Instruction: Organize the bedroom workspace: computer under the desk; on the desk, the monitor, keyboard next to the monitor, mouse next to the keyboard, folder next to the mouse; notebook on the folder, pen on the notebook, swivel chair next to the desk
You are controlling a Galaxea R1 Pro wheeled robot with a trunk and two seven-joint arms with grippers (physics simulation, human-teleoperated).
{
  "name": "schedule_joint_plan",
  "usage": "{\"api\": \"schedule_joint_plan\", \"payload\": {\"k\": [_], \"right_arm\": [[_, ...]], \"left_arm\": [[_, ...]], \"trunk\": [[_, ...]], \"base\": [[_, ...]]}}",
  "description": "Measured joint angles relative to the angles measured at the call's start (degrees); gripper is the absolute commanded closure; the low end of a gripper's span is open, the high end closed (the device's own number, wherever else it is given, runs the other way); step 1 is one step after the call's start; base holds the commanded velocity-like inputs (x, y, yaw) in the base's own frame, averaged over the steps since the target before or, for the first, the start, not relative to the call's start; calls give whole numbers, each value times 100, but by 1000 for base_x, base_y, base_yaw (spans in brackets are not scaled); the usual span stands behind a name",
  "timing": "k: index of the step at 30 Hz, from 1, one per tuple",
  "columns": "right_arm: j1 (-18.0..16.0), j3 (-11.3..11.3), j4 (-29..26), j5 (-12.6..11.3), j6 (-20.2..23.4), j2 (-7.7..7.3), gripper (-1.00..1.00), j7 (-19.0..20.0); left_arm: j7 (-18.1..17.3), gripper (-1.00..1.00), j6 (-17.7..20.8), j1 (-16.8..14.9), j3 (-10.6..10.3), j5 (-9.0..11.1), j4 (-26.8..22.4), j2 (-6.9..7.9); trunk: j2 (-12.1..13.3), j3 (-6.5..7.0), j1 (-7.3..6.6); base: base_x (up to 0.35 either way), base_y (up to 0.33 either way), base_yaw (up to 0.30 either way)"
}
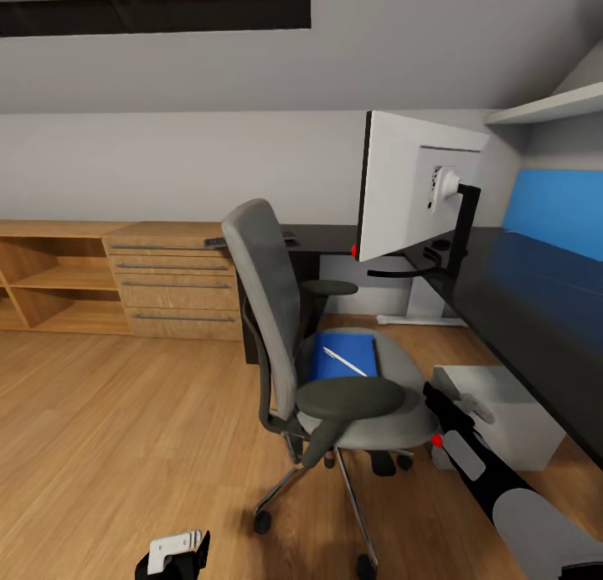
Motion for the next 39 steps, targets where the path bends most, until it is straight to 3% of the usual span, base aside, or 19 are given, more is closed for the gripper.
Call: {"api": "schedule_joint_plan", "payload": {"k": [9,27,39], "right_arm": [[-2,-11,-83,18,436,4,-100,239],[-1,-2,-120,37,393,327,-100,249],[-2,-15,-117,44,384,356,-100,255]], "left_arm": [[1,-100,0,-2,2,0,0,-1],[-7,-100,0,0,-1,0,0,-1],[-7,-100,0,2,5,-2,-1,4]], "trunk": [[-1,0,-1],[-1,0,0],[-1,0,-1]], "base": [[0,0,0],[0,0,8],[0,0,124]]}}
